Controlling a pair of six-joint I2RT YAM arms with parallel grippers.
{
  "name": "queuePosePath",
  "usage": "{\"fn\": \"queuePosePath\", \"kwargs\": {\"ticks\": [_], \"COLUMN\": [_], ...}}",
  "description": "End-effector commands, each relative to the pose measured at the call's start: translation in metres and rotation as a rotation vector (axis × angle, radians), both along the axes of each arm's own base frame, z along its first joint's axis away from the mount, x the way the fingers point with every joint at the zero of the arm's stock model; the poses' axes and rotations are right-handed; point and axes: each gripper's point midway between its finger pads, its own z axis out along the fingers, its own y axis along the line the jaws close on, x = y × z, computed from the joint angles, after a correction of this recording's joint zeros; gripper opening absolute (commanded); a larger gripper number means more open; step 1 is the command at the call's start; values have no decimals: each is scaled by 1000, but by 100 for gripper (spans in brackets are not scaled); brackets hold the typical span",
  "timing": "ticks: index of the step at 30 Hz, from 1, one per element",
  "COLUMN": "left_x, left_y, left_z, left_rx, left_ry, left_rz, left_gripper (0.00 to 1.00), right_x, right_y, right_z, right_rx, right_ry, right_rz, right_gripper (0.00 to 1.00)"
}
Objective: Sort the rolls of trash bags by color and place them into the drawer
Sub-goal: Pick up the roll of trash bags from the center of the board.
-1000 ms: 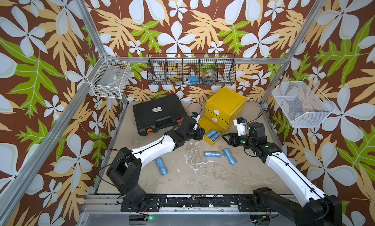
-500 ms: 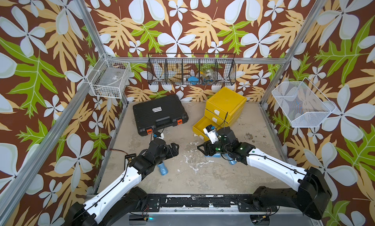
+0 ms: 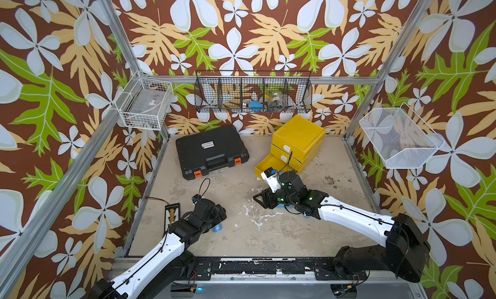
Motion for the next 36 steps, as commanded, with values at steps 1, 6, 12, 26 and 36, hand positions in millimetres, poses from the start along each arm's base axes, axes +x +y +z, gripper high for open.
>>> {"fn": "queuePosePath", "kwargs": {"ticks": [1,6,12,26,36], "left_x": [-4,-7,-6,31,92], "left_y": [9,12,8,-69,-141], "left_z": [-10,-22,-25,33,101], "left_rx": [22,31,24,-96,-48], "left_ry": [13,22,12,-166,-362], "left_rz": [37,41,10,-377,-635], "left_gripper": [87,78,54,5,1], "right_x": [4,5,6,49,63], "right_y": [1,2,-2,-92,-168], "right_z": [6,7,6,23,28], "right_rx": [19,23,10,20,186], "right_ry": [-23,-19,-25,-35,37], "right_rz": [-15,-18,-31,-216,-360], "right_gripper": [63,62,61,61,62]}}
